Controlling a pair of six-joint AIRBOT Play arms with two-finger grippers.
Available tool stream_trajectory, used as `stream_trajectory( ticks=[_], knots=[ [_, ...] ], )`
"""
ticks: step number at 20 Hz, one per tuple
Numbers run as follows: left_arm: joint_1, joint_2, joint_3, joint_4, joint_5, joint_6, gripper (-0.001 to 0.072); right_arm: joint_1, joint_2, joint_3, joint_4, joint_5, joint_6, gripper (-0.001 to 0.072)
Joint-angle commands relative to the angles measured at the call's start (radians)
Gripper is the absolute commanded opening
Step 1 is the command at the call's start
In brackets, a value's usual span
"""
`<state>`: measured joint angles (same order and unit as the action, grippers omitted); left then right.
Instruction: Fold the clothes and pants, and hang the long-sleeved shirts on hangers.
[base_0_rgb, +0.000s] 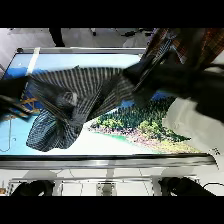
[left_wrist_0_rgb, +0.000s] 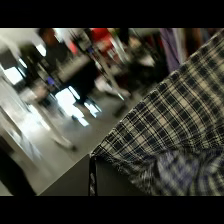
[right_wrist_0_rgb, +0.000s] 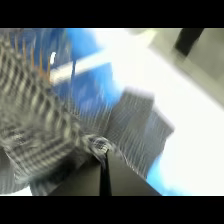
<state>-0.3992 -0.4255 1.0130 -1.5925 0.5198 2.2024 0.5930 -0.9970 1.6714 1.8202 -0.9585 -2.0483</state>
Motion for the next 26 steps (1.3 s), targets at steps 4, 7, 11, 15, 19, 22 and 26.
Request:
stream_trajectory(
  ticks=[4, 7, 11, 15, 19, 22, 26],
  knots=[
    [0.016, -0.176, 0.467, 0.053, 0.055, 0.121, 0.0034, 0.0, 0.002, 0.384, 0.023, -0.015, 0.02, 0.0035],
    [0.007, -0.267, 0.552, 0.052, 0.063, 0.144, 0.0035, 0.0, -0.002, 0.413, 0.002, -0.05, 0.021, 0.0035],
    [0.011, -0.349, 0.552, 0.052, 0.219, 0.089, 0.0036, -0.001, -0.056, 0.284, -0.177, -0.065, 0.127, 0.0035],
    [0.08, -0.461, 0.458, 0.05, 0.433, -0.091, 0.0035, -0.074, -0.195, 0.154, -0.162, -0.118, 0.151, 0.0034],
    [0.161, -0.507, 0.188, -0.12, 0.399, -0.1, 0.0035, -0.16, -0.261, 0.068, 0.035, -0.126, 0.119, 0.0034],
    [0.161, -0.509, -0.002, -0.27, 0.285, -0.06, 0.0035, -0.156, -0.289, -0.002, 0.068, -0.146, 0.11, 0.0034],
    [0.162, -0.515, -0.096, -0.321, 0.231, -0.06, 0.0036, -0.156, -0.309, -0.092, 0.092, -0.149, 0.111, 0.0034]
  ],
)
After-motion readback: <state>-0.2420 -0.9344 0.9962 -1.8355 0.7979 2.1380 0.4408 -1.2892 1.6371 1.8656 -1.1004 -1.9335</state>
